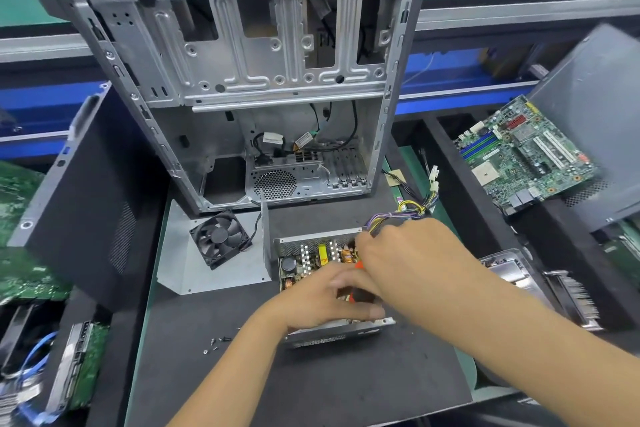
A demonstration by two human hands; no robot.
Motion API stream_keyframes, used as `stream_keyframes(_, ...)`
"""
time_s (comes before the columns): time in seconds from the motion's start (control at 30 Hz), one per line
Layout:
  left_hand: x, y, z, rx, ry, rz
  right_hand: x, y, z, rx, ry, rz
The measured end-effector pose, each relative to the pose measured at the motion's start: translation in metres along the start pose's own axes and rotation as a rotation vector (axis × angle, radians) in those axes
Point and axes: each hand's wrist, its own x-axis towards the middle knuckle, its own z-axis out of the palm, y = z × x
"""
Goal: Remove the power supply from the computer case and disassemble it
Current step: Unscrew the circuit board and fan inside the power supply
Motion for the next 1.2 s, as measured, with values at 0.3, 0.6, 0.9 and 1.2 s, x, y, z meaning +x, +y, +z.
stream_keyframes(0.3,0.0,-0.012,-0.002,0.046,0.04,-0.068,-0.011,-0.007,-0.003,0.197,-0.058,-0.046)
stream_keyframes(0.6,0.007,-0.011,0.001,-0.034,0.026,-0.013,-0.007,0.002,0.0,0.152,-0.162,-0.025)
stream_keyframes(0.9,0.014,-0.012,0.001,0.008,-0.01,0.033,-0.001,0.009,-0.006,0.093,-0.092,0.114)
stream_keyframes(1.2,0.006,-0.013,-0.002,0.027,-0.035,-0.06,-0.011,0.012,0.003,0.294,-0.14,-0.187)
